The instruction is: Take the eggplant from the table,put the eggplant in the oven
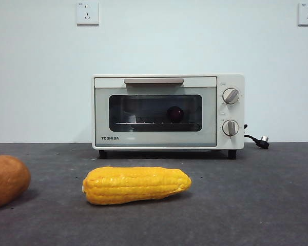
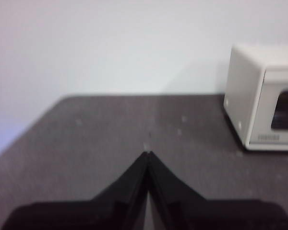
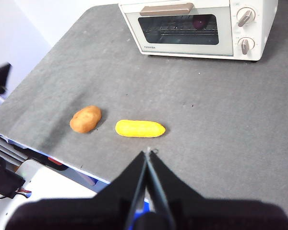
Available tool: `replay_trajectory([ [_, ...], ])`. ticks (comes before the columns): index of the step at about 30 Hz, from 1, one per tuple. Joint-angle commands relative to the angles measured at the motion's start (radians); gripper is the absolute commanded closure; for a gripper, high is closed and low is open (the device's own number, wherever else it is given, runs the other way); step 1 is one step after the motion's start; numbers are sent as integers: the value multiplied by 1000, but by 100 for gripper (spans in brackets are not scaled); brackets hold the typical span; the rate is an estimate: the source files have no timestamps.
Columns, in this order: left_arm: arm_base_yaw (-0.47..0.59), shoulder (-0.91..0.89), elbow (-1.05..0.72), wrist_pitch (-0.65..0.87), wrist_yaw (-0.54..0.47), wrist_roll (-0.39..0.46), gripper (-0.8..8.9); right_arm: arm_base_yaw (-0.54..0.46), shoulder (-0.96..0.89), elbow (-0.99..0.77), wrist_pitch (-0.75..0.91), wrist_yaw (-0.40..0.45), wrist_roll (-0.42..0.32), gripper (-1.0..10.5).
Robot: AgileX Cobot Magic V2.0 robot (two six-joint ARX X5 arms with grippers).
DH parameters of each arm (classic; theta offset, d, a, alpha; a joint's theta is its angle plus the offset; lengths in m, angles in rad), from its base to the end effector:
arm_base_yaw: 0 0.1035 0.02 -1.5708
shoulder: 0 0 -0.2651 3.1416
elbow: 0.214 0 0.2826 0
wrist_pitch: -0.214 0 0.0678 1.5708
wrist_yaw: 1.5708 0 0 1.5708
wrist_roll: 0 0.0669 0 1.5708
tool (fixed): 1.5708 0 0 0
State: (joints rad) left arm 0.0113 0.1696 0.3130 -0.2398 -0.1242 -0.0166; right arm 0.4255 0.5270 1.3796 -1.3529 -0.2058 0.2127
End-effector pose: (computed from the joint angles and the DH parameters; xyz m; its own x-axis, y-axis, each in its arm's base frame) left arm 0.1569 0.0101 0.2342 0.9862 0.1350 -0.0955 -0.1361 0.9907 -0.0046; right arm 0.0347 0.0308 0.4203 0.6980 0.5407 -0.4696 -0.4624 0.8410 0.2810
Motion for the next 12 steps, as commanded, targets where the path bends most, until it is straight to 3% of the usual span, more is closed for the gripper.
replay_trajectory([
  [1, 4, -43, -76, 24, 1, -55, 818, 0, 1, -6, -24, 5, -8, 946],
  [12, 3, -166, -242, 19, 0, -124, 818, 0, 1, -6, -24, 5, -8, 946],
])
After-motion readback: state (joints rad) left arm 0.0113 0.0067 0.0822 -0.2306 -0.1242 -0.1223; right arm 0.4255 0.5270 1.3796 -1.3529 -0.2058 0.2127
